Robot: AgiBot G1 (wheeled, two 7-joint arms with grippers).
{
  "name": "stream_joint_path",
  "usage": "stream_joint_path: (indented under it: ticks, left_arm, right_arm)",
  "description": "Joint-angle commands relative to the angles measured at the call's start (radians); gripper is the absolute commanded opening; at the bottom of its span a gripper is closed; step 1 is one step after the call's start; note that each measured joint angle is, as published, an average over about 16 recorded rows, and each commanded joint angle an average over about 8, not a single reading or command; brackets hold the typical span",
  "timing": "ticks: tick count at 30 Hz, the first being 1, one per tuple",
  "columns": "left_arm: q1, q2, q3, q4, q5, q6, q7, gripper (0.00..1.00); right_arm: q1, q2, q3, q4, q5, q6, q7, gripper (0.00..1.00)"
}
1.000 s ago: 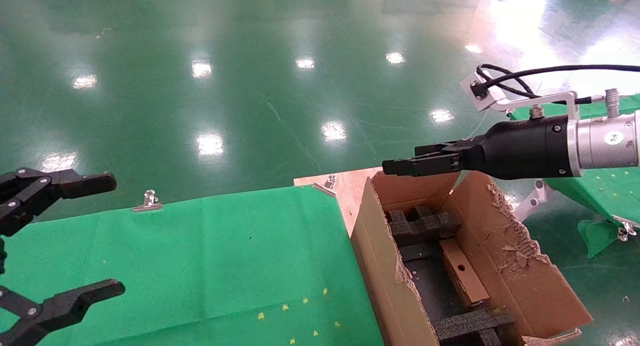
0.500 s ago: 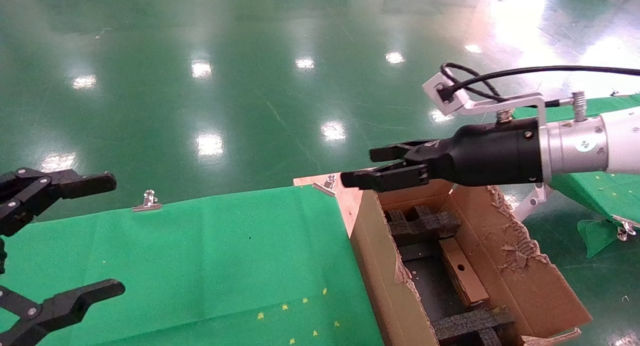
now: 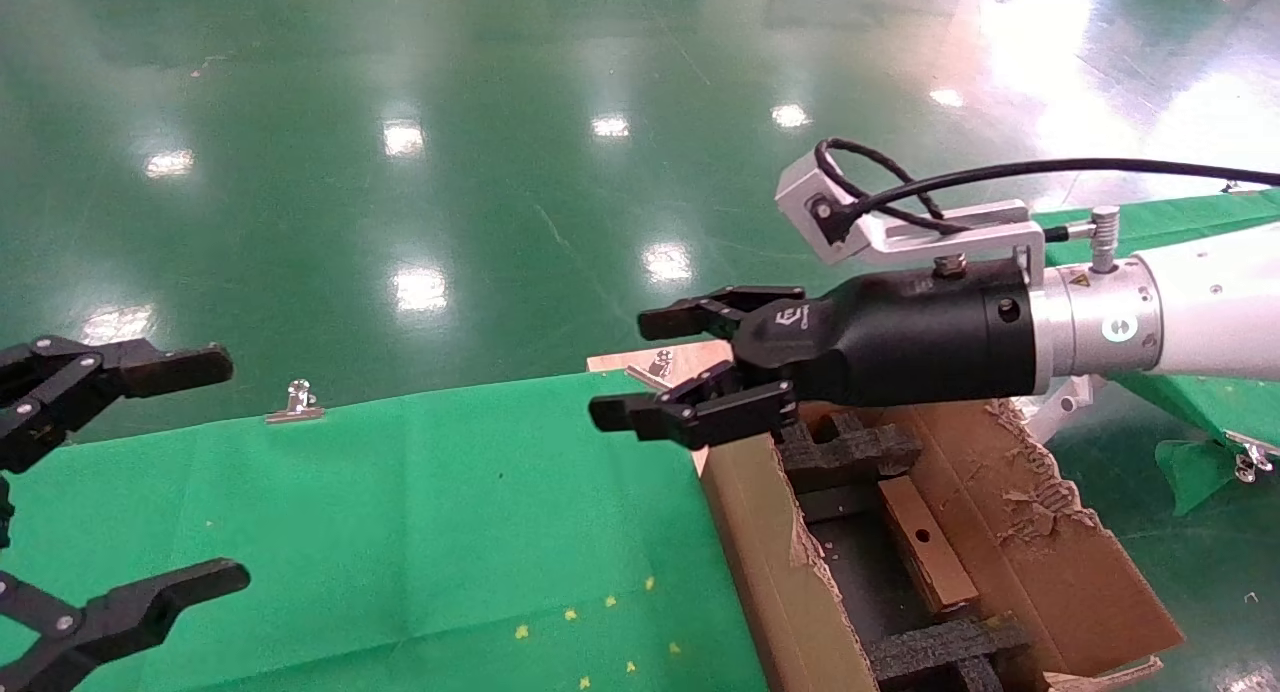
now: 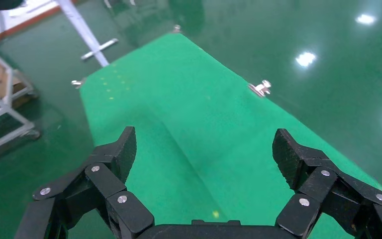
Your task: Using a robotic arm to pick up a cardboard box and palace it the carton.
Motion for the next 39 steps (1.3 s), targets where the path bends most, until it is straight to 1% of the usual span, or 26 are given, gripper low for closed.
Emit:
stream_joint_path:
  ticks: [1,29,34,39]
  left_arm:
    - [0.000,0.000,0.000,0.000,0.000,0.000,0.000,1.00]
    - [0.000,0.000,0.000,0.000,0.000,0.000,0.000,1.00]
    - [0.000,0.000,0.000,0.000,0.000,0.000,0.000,1.00]
    - [0.000,0.000,0.000,0.000,0.000,0.000,0.000,1.00]
  right_arm:
    - [-0.035,-0.007,0.051,0.009,-0.003,-0.016,-0.018,1.00]
    - [-0.530,-0.107,0.771,0.135,-0.045,-0.236,-0.271,1.00]
    - [-0.593,-0.120,0.866,0.150,-0.050,-0.265,-0.301,1.00]
    - [-0.616,-0.124,0.900,0.156,-0.052,-0.275,-0.309,1.00]
